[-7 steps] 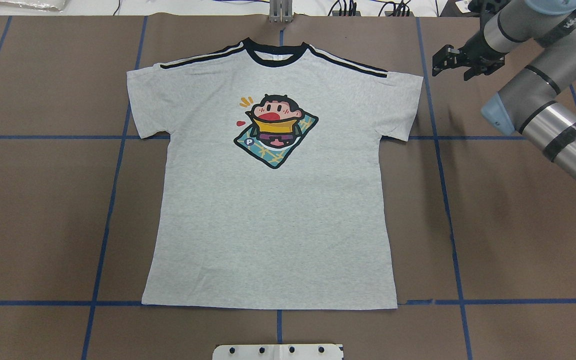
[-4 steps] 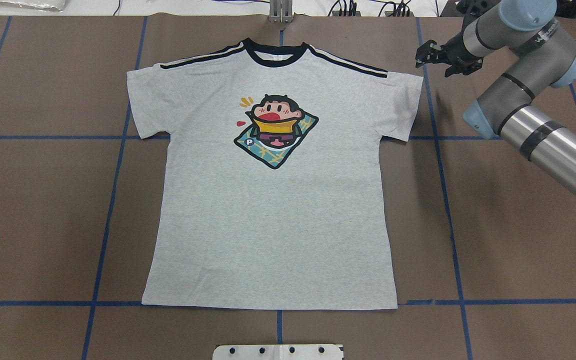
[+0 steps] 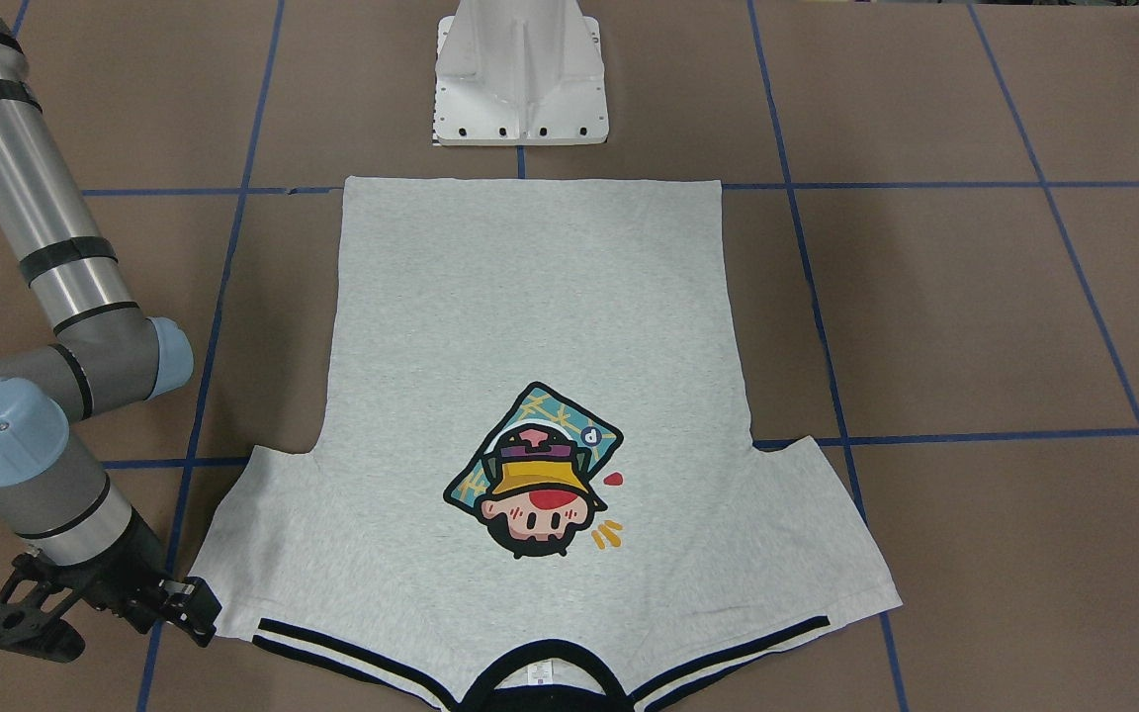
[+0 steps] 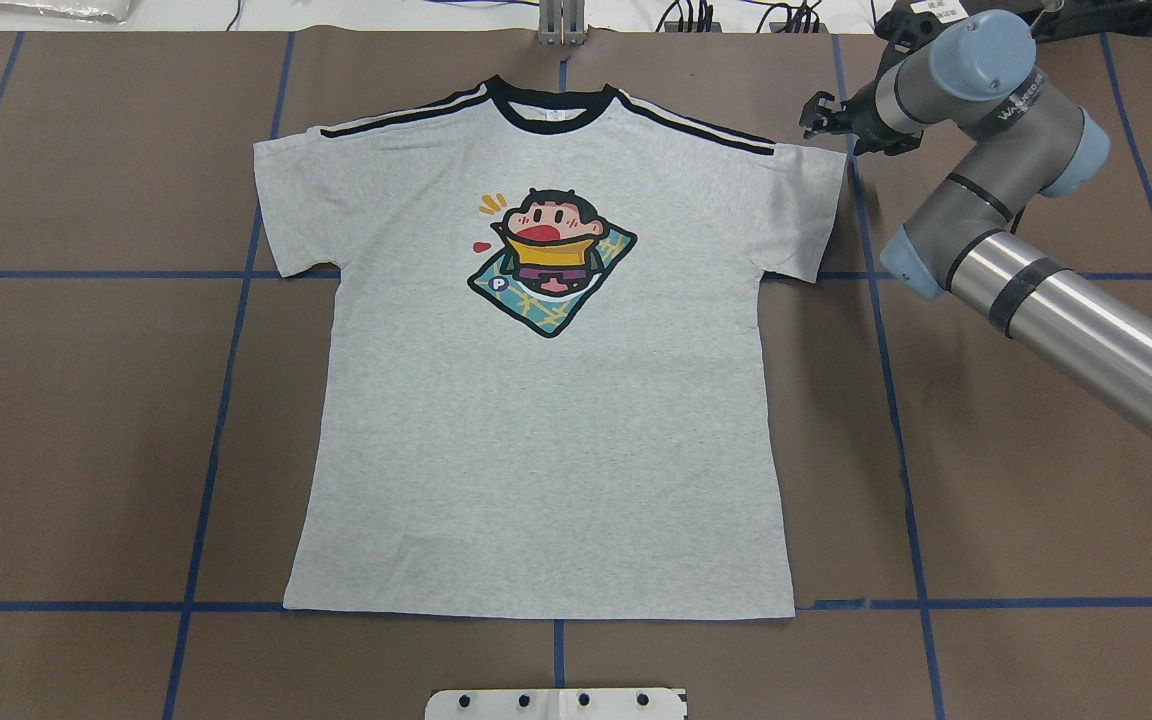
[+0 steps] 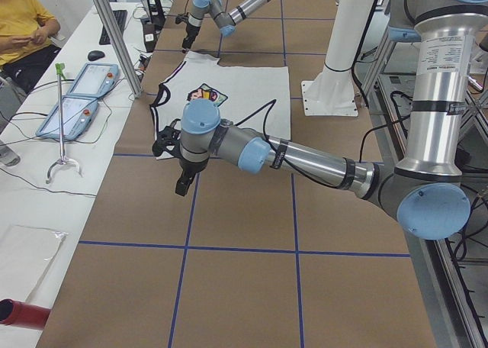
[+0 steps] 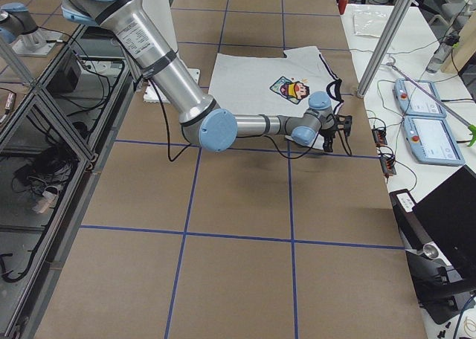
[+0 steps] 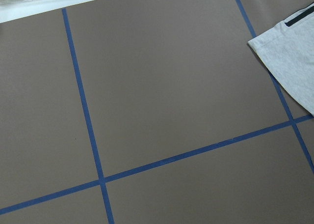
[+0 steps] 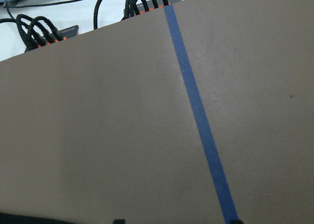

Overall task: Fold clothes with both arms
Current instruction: 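Move the right gripper toward the shoulder seam farthest from the robot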

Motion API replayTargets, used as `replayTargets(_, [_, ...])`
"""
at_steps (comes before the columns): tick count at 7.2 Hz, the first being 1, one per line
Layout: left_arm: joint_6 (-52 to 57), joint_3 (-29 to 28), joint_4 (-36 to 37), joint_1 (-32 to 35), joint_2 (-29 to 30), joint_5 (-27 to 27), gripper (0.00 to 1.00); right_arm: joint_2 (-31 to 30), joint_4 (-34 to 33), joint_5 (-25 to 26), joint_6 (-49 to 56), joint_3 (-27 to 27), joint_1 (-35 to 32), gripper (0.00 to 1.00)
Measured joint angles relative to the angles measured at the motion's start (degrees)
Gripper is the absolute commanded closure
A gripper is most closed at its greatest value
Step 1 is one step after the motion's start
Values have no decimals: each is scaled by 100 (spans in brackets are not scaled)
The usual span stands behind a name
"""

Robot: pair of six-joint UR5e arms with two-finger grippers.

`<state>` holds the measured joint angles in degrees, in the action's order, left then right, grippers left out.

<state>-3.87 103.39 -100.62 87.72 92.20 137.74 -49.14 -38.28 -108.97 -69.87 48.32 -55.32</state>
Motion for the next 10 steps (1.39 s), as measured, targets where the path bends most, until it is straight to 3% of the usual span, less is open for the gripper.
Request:
replayTargets(2, [-6, 16, 5, -7, 0, 2, 1, -30, 4, 15, 3, -6, 24, 54])
replayTargets(3, [-8, 26, 7, -8, 0, 5, 1, -44, 4, 18, 3, -7, 27, 71])
replayTargets(4, [-8, 29, 10, -9, 0, 7, 1, -61, 4, 20, 8, -6, 30, 95])
replayTargets(5, [-9, 32, 14, -9, 0, 7, 1, -72, 4, 19, 11, -6, 30, 100])
replayTargets(8, [-9, 38, 15, -9, 0, 10, 1, -75, 4, -13, 9, 83, 20, 100])
replayTargets(10, [-29, 66, 13, -12, -2, 21, 1, -286, -11, -142, -40, 720, 12, 100])
